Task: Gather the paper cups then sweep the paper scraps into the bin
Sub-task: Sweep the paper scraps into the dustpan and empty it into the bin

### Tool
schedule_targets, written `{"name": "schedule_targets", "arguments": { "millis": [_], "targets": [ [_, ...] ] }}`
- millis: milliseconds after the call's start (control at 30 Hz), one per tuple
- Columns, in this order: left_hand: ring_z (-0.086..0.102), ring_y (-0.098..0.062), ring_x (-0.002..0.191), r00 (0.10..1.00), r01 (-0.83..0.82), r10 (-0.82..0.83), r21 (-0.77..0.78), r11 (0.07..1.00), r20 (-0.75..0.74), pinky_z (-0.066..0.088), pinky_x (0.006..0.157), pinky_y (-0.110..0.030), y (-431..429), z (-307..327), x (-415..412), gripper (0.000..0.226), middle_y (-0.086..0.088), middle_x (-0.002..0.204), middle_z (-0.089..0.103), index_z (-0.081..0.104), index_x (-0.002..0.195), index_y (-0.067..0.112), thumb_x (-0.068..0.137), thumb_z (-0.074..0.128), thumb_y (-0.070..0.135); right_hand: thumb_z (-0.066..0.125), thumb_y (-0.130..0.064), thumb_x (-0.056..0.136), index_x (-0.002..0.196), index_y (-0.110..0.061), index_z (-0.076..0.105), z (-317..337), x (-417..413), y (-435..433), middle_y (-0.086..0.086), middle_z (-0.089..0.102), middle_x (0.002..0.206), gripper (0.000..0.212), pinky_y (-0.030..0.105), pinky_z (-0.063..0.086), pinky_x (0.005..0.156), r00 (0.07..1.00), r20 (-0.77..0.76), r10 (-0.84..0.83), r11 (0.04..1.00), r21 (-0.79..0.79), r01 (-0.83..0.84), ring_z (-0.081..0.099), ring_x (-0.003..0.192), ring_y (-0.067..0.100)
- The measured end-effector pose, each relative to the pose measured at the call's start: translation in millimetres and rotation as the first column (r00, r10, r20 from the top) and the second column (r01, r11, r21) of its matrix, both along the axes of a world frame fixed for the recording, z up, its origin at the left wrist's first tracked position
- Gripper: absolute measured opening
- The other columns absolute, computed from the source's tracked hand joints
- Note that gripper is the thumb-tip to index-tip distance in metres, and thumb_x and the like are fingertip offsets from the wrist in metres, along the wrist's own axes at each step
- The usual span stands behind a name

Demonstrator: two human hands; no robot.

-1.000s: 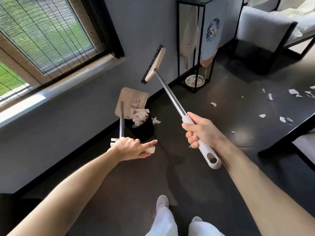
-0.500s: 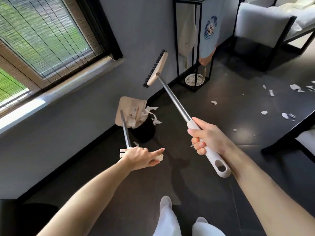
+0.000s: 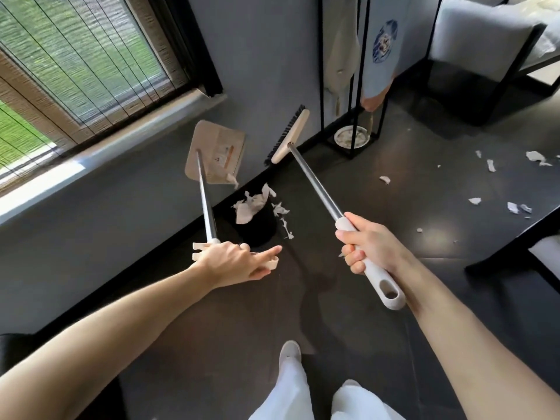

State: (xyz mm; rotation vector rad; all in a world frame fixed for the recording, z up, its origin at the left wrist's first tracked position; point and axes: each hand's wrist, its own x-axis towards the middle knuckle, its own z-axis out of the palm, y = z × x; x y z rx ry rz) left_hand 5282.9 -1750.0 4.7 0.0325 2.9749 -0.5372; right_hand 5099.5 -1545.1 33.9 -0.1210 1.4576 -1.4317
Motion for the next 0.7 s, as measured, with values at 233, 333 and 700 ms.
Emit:
{"name": "schedule_targets", "arguments": {
  "millis": [233, 333, 700],
  "targets": [
    [0.068, -0.033, 0.090, 0.931, -0.141, 0.098, 0.098, 0.985, 0.352, 0.038, 0.058, -0.034, 32, -67, -4, 0.059, -0.014, 0.115, 0.062, 0.002, 0.151, 0.043, 0.098, 0.021, 0.061, 0.054, -0.007, 0.095, 0.148, -0.028, 0.032, -15, 4, 6, -0.001, 0.047, 0.053, 0.061, 0.019, 0.036, 0.035, 0.999, -0.023, 0.034, 0.999, 0.035, -0.033, 0.038, 0.038, 0.006],
    [0.068, -0.032, 0.091, 0.939, -0.115, 0.079, 0.089, 0.989, 0.336, 0.040, 0.057, -0.033, 24, -66, -7, 0.060, -0.014, 0.116, 0.062, 0.002, 0.151, 0.042, 0.098, 0.021, 0.061, 0.054, -0.006, 0.095, 0.149, -0.027, 0.031, -16, 4, 7, -0.001, 0.046, 0.052, 0.063, 0.018, 0.035, 0.035, 0.999, -0.017, 0.033, 0.998, 0.056, -0.032, 0.038, 0.038, 0.006],
    [0.069, -0.027, 0.085, 0.972, -0.143, 0.137, 0.015, 0.990, 0.193, 0.045, 0.060, -0.034, -3, -30, -7, 0.059, -0.009, 0.107, 0.063, -0.005, 0.150, 0.044, 0.097, 0.014, 0.063, 0.052, -0.003, 0.095, 0.150, -0.026, 0.028, -8, 9, 3, 0.001, 0.043, 0.056, 0.065, 0.018, 0.034, 0.034, 1.000, -0.006, 0.031, 0.999, 0.030, -0.031, 0.037, 0.037, 0.005]
  ]
}}
